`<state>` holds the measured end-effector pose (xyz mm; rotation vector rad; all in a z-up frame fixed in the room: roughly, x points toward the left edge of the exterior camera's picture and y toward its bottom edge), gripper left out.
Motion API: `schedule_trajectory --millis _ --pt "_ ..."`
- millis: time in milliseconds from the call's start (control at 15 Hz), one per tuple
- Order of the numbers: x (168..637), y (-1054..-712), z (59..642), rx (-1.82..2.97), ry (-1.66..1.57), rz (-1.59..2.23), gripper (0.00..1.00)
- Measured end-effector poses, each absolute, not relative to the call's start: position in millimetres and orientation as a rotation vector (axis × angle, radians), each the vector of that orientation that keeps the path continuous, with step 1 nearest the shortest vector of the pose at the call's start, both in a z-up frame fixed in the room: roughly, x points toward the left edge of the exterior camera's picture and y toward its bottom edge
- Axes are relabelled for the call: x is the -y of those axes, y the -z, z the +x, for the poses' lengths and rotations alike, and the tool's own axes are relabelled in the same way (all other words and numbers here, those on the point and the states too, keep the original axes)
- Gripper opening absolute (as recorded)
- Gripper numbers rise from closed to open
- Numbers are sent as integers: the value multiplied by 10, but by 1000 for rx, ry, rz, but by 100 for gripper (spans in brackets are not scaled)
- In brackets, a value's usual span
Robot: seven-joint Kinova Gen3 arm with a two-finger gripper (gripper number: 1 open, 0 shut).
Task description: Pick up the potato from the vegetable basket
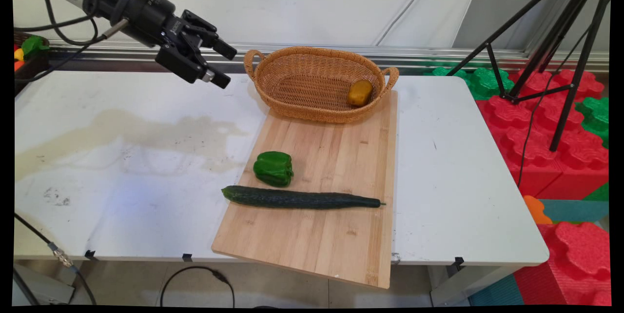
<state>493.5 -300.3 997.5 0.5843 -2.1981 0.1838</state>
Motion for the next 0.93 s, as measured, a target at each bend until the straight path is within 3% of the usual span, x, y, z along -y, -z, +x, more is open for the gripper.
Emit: schedule_trajectory --millis 400,933 --pt "3147 -10055 4826 2157 -209 644 100" --pt "3717 -9885 4356 2173 -284 692 100"
